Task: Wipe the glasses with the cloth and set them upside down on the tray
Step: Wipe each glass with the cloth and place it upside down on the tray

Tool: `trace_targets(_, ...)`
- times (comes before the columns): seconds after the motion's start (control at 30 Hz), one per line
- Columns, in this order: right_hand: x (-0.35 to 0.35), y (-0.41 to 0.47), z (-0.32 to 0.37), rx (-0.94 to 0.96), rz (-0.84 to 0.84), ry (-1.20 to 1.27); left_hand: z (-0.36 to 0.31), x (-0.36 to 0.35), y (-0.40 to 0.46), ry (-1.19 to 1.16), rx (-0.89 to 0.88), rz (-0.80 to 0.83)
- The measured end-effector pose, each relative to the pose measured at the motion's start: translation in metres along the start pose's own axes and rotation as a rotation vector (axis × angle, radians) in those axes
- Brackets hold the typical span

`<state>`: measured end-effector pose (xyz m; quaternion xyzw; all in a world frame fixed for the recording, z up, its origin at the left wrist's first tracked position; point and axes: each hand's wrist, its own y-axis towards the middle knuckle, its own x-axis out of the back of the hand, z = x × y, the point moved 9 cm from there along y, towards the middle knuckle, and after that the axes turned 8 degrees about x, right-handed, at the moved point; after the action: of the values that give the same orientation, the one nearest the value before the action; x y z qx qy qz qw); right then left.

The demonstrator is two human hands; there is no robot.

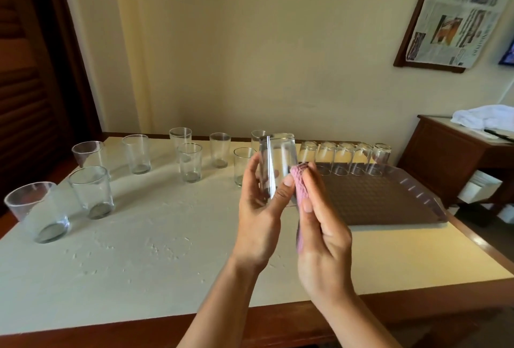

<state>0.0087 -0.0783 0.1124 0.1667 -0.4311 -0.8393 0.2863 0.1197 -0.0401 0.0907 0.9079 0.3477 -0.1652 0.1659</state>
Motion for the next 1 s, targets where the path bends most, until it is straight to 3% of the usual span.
trace_targets(0.1, 0.005, 0.012, -0.001, 0.008, 0.002, -0.007, 0.01, -0.002, -0.001, -0.095, 0.111, 0.12)
trace_targets(0.2, 0.018, 0.032, 0.001, 0.028, -0.033, -0.189, 0.004, -0.003, -0.006, -0.138, 0.075, 0.14)
trace_targets(0.37, -0.003, 0.0, 0.005, 0.013, -0.004, -0.085, -0.004, 0.001, 0.001, -0.175, 0.053, 0.051)
trace_targets(0.57, 0.009, 0.028, 0.009, 0.045, -0.017, -0.105, 0.005, -0.018, -0.015, -0.107, 0.12, 0.199)
trace_targets(0.73, -0.004, 0.01, 0.013, 0.019, 0.032, -0.012, -0.011, -0.009, -0.008, -0.135, 0.035, 0.081)
trace_targets(0.9, 0.0, 0.017, 0.013, 0.044, 0.011, -0.001, -0.004, -0.012, -0.015, -0.093, 0.068, 0.141)
trace_targets(1.0, 0.013, 0.035, 0.014, 0.057, -0.053, -0.138, -0.004, -0.009, -0.014, -0.109, 0.052, 0.079)
